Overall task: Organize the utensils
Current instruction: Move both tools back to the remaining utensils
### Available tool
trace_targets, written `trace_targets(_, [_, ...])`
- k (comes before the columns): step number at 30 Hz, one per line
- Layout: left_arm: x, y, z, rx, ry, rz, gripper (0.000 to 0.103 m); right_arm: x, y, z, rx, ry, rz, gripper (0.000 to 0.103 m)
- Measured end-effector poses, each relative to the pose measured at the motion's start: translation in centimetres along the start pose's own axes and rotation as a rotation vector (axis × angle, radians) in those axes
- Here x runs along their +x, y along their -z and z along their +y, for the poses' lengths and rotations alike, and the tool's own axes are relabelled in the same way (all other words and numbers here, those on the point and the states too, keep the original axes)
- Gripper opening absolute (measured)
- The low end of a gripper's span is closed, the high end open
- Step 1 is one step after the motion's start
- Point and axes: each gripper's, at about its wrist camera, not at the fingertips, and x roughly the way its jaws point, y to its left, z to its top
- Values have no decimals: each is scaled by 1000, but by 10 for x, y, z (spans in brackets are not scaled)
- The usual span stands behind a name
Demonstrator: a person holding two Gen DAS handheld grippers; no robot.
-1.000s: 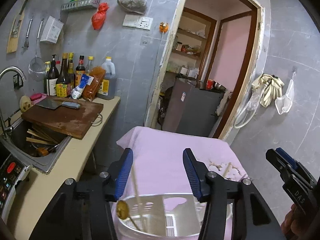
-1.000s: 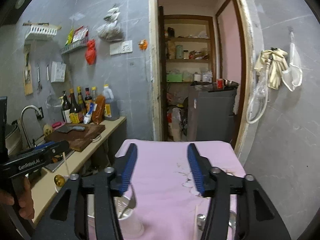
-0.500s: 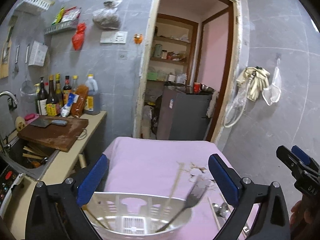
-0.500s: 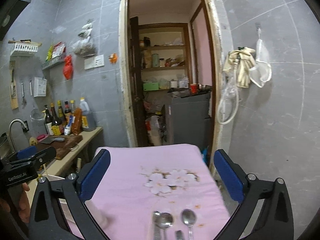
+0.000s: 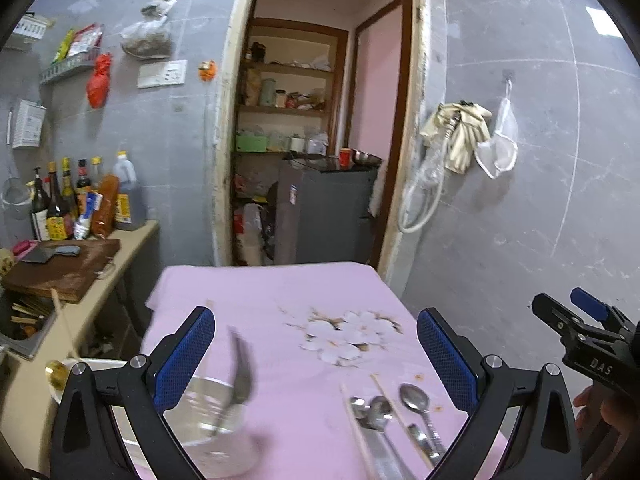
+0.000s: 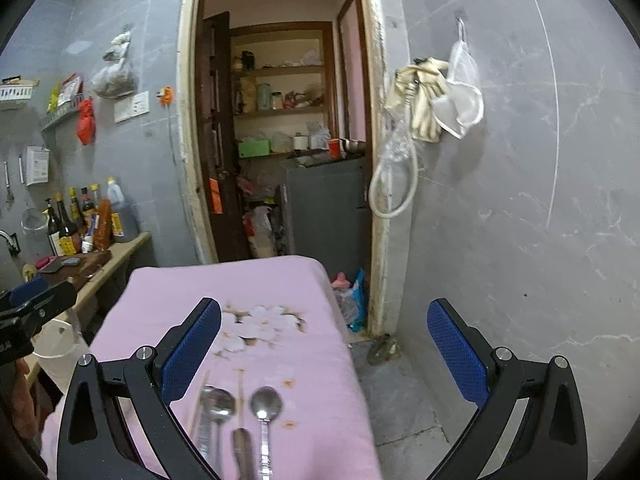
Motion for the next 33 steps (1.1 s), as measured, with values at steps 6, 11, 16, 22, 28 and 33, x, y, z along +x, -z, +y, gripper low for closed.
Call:
trace_targets(6, [18, 14, -32, -3, 12, 40, 102, 23, 16, -26, 6, -2, 52, 101])
trace_targets(11, [46, 35, -43, -19, -7, 120, 102, 50, 36, -38, 9, -31, 125, 102])
trace_targets(16, [70, 56, -41, -39, -39, 206, 102, 80, 60, -38, 3, -67, 201, 102])
trace_targets(22, [97, 75, -33, -65, -74, 298, 102, 106, 86, -25, -12, -119, 277, 101])
trace_targets(28, [117, 87, -25, -77, -83, 381, 81, 120, 101, -6, -54, -194, 332, 101])
trace_targets(33, [129, 97, -22, -90, -62, 450, 62, 129, 109, 9, -101, -258, 376, 89])
